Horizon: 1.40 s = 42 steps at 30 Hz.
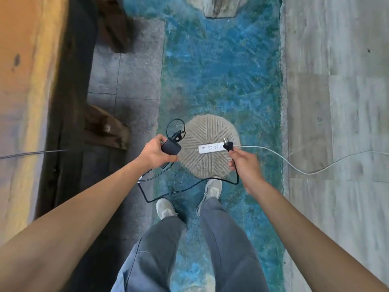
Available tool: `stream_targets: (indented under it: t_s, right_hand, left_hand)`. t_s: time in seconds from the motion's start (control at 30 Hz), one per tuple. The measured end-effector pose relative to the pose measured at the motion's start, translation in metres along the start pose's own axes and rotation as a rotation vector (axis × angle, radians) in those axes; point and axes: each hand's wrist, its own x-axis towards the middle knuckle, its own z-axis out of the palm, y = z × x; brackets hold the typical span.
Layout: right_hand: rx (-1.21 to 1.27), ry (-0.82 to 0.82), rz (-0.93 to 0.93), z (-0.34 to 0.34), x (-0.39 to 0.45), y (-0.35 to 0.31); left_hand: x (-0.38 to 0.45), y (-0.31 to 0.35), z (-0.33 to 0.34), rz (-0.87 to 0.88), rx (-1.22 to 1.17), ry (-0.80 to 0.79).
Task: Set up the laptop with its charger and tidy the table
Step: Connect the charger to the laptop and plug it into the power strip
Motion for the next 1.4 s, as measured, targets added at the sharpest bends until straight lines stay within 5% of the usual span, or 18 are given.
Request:
stream_targets:
  t_s: [0.57,0.73,1.0,1.27,1.4]
  right_hand:
    - [-0.349,-0.138,-0.030,0.027,0.216,0.216]
    - [-0.497,-0.185,-0.166,0.046,0.278,0.252]
    - [-0.718,-0.301,-0.423,0.056,0.368,0.270]
    - [-0.325,-0.418,-0.092,0.059,0.413,0.258]
    - [-0.442,-0.553,-0.271,0.047,0.425,0.251]
  left_hand:
    - [0.199,-0.169,0.093,0.116,0.375,-0.087]
    - [0.253,-0.199,0.100,0.159,0.475,-0.067]
    - [0.335,-0.217,0.109,0.277,0.475,0.117]
    - [0.391,-0.223,0.093,0.367,0.450,0.143]
    - [0.410,-0.230,0.085,0.322,0.219,0.021]
